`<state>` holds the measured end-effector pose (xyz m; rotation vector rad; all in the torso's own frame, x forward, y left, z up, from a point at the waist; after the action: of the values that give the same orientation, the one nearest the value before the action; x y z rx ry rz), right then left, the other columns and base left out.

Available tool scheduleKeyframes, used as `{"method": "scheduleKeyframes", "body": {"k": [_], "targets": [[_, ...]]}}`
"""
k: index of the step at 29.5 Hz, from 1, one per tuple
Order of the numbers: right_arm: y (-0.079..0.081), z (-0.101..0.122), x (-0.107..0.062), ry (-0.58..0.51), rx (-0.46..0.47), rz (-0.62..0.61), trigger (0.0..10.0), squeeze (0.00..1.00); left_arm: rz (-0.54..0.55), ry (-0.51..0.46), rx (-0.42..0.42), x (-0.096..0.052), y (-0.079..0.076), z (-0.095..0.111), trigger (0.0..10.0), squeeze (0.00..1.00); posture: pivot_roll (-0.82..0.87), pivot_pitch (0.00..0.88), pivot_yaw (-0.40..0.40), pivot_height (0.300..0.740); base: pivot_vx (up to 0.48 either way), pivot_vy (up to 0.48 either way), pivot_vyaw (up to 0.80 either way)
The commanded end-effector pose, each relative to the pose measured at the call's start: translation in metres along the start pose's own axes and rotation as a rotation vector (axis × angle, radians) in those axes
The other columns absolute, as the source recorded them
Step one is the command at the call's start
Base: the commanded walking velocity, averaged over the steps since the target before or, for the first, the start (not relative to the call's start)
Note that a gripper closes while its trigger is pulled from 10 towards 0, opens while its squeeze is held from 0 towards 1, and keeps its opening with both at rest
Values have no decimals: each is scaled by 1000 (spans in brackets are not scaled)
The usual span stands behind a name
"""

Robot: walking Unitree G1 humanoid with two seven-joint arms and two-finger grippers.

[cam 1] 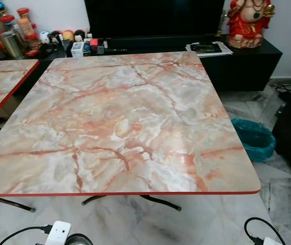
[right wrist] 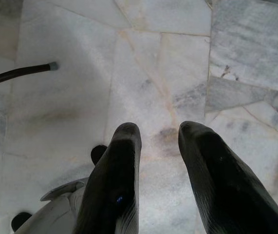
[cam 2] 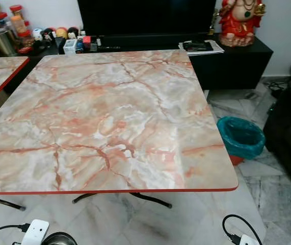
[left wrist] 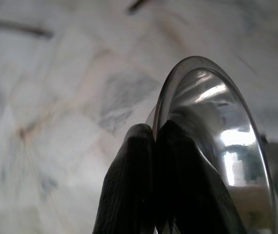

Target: Setting the table

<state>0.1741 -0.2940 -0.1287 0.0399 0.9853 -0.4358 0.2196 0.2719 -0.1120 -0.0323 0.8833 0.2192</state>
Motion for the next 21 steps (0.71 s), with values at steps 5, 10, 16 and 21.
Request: {"method": "scheduleKeyframes", "body": {"k": [5,10,16,21], "targets": [[-1,-6,-1,14,2,-2,10000,0,174,-20,-157,-7,36,-9,10000,0,0,77,66,740,0,0,0],[-1,-6,-1,14,-4,0,10000,0,207,-96,-171,-10,48,3,10000,0,6,77,67,740,0,0,0],[-1,-6,-1,12,-4,1,10000,0,235,-257,-244,-16,58,29,10000,0,5,77,69,740,0,0,0],[-2,-6,-1,13,-6,0,10000,0,204,-372,-250,-22,57,47,10000,0,12,78,69,740,0,0,0]]}}
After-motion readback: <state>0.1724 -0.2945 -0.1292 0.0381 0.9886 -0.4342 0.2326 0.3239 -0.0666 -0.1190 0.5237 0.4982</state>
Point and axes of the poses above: a point about 5 cm out from each wrist's last joint towards the gripper, its own x axis pointing out of the wrist towards the gripper, its own z axis along the axis of the wrist's last joint, y = z × x, the point moved 6 cm from there along x, pointing out of the wrist towards the gripper, and after that the axes turned 14 degrees about -x, right-handed, at the moved point
